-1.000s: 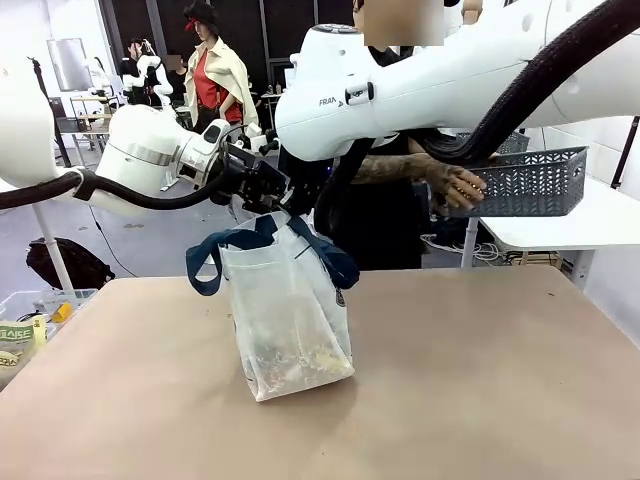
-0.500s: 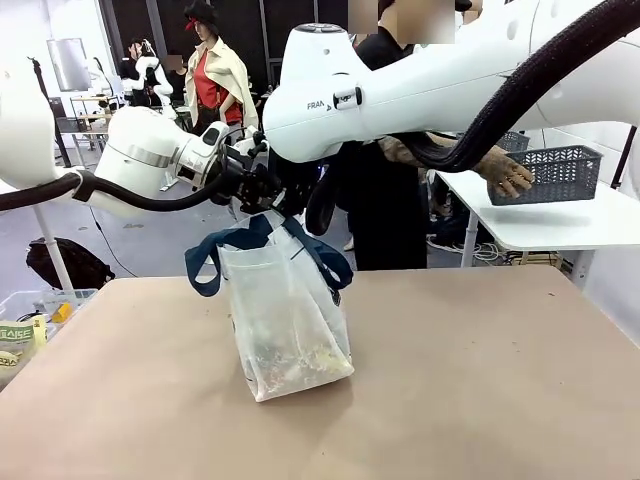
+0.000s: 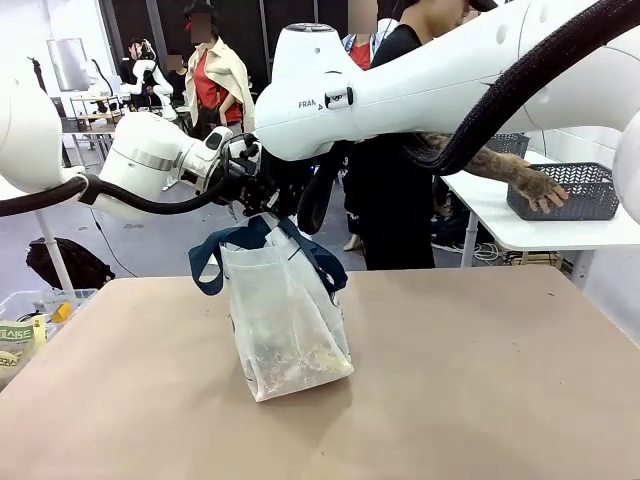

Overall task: Transfer purchased items from the store into the shopping bag.
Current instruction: Move the Reusable shopping bag to the right side of the table.

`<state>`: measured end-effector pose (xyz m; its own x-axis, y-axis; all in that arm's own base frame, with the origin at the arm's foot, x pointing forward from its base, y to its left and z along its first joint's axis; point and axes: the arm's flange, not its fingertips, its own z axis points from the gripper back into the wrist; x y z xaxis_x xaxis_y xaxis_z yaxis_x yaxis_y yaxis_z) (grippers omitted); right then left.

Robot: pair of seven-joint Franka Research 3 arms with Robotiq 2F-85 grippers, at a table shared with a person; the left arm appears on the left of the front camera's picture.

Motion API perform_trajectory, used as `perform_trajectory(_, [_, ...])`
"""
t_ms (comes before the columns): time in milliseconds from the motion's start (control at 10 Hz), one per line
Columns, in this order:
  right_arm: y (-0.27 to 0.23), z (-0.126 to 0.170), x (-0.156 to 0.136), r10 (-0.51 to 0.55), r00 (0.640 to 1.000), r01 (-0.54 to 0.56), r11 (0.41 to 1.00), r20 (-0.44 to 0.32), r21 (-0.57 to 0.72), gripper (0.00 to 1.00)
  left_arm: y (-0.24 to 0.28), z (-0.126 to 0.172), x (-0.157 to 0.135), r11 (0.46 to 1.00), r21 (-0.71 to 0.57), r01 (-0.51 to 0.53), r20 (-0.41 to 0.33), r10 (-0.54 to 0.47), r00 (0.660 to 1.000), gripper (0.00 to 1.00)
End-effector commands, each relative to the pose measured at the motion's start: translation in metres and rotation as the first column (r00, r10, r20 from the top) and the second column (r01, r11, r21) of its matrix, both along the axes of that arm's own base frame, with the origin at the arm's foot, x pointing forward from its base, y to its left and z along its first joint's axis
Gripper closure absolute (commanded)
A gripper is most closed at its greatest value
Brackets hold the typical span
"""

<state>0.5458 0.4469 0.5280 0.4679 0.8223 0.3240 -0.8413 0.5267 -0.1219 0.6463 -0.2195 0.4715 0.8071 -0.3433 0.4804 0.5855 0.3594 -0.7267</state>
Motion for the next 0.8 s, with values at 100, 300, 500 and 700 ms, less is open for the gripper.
perform_trajectory(100, [0.0116,-0.0057,0.0033,0.037,0.999,-0.037,0.999,0.029,-0.007,1.00,-0.0117,0.0084,0.0074,0.999,0.032,0.005,-0.071,-0.002,0.997,0.47])
perform_trajectory(300, [0.0115,-0.0059,0.0013,0.037,0.999,-0.036,0.999,0.036,-0.007,1.00,-0.0138,0.0071,0.0084,0.998,0.067,-0.016,-0.084,0.022,0.996,0.47])
perform_trajectory(500, [0.0105,-0.0055,0.0000,0.036,0.998,-0.036,0.999,0.041,-0.005,1.00,-0.0137,0.0073,0.0095,0.995,0.087,-0.040,-0.090,0.048,0.995,0.86])
perform_trajectory(700, [0.0102,-0.0059,-0.0016,0.036,0.998,-0.035,0.999,0.045,-0.005,1.00,-0.0139,0.0077,0.0104,0.995,0.088,-0.046,-0.097,0.055,0.994,1.00])
